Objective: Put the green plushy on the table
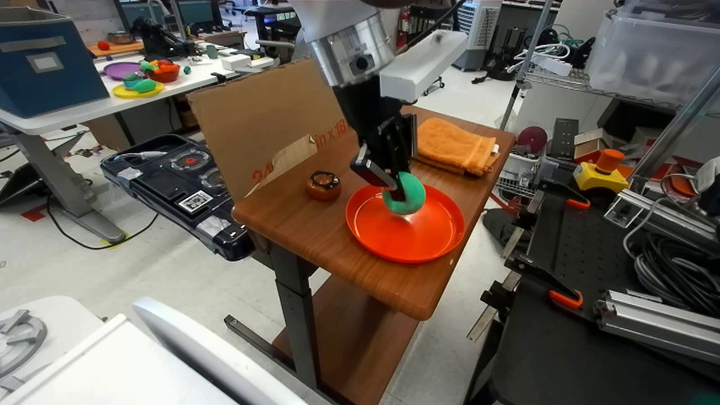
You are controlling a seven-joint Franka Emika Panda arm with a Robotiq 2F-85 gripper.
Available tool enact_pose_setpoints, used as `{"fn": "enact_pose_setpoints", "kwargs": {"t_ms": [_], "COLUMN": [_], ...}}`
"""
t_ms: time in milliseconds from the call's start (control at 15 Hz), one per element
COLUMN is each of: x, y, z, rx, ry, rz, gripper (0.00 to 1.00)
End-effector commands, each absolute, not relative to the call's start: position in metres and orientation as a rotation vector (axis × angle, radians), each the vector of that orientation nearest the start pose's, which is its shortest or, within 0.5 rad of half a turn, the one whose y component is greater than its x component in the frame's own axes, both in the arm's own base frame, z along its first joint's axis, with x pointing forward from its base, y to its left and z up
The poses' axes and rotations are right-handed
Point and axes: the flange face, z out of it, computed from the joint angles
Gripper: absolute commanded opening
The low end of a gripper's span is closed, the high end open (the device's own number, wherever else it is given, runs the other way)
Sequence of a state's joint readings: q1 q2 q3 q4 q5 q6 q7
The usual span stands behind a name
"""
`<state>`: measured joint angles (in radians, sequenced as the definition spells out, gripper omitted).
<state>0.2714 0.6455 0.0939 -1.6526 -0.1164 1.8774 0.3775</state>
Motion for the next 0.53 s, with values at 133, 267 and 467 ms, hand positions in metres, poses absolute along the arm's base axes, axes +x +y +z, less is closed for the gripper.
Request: {"fn": "enact_pose_setpoints", "kwargs": {"t_ms": [133, 267, 467], "x": [0.626, 0.646, 0.676], "y": [0.190, 0.172, 0.142], "z": [0.273, 0.284, 0.289], "rx": [-3.198, -3.177, -3.153], "ry": [0.091, 0.183, 0.304], "rz": [0.488, 0.443, 0.398], "gripper": [0.03, 0.05, 0.05]}}
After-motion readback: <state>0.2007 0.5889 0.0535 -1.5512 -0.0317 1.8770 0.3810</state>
